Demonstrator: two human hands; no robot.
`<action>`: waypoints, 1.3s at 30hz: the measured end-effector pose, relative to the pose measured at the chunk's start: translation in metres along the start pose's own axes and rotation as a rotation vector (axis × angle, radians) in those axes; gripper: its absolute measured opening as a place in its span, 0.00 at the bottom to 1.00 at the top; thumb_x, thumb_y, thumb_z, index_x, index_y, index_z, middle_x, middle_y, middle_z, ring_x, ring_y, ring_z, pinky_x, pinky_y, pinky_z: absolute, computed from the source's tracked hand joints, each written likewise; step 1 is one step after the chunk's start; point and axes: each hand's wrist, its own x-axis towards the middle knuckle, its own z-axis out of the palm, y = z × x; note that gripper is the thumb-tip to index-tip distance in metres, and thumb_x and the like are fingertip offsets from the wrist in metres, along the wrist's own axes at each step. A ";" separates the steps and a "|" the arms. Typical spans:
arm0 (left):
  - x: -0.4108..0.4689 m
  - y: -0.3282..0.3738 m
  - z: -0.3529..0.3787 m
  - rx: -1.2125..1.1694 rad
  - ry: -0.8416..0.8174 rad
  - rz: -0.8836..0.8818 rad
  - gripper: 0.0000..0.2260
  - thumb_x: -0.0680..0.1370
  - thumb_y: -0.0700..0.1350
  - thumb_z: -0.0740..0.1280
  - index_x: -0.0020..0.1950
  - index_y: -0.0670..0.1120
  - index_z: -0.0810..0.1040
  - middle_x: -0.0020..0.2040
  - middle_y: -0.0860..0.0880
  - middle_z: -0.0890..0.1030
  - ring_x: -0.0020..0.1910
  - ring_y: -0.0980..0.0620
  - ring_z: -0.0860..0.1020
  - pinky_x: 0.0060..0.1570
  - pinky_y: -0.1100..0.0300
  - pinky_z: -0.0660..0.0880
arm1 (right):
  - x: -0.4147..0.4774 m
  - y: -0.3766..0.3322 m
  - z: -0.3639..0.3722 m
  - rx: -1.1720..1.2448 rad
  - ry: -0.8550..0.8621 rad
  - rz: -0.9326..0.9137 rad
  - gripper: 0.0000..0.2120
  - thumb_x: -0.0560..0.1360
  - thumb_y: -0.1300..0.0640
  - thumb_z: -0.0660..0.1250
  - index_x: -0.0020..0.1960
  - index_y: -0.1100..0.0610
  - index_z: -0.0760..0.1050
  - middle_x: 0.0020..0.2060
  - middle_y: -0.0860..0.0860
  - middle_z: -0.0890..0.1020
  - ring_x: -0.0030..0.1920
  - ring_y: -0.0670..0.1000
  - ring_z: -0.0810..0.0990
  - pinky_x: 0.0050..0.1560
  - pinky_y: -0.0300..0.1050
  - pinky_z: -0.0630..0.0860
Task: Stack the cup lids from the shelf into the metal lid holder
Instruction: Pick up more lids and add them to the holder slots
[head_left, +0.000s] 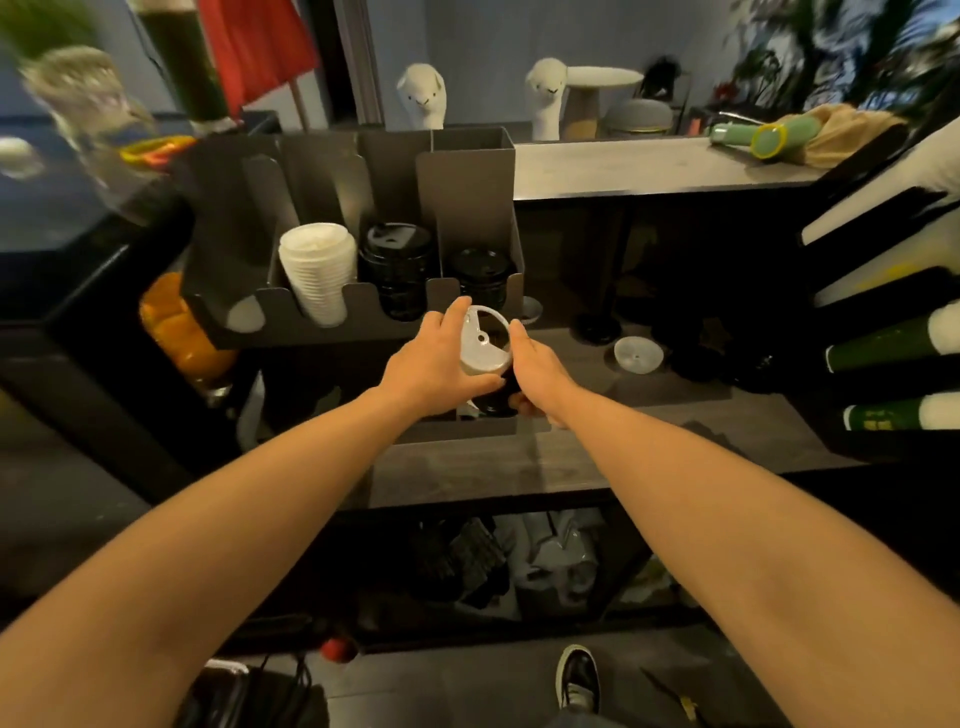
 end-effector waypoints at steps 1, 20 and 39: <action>-0.005 -0.004 -0.006 0.044 0.036 0.007 0.45 0.69 0.64 0.75 0.78 0.51 0.56 0.72 0.47 0.65 0.65 0.46 0.73 0.57 0.51 0.75 | -0.002 -0.003 0.007 0.004 -0.018 0.004 0.27 0.81 0.33 0.45 0.59 0.49 0.73 0.42 0.52 0.77 0.32 0.50 0.75 0.26 0.39 0.70; 0.029 -0.091 -0.143 0.106 0.415 -0.223 0.27 0.71 0.66 0.71 0.57 0.46 0.78 0.50 0.49 0.79 0.47 0.50 0.76 0.41 0.57 0.71 | -0.005 -0.155 0.058 -0.160 -0.467 -0.252 0.37 0.81 0.67 0.60 0.79 0.39 0.50 0.59 0.55 0.75 0.31 0.45 0.70 0.25 0.33 0.69; 0.093 -0.128 -0.142 0.208 0.145 -0.360 0.30 0.72 0.64 0.70 0.67 0.47 0.72 0.61 0.45 0.77 0.60 0.43 0.75 0.54 0.49 0.75 | 0.060 -0.206 0.088 -0.284 -0.575 0.037 0.29 0.78 0.63 0.64 0.76 0.48 0.61 0.46 0.55 0.75 0.24 0.43 0.72 0.21 0.32 0.68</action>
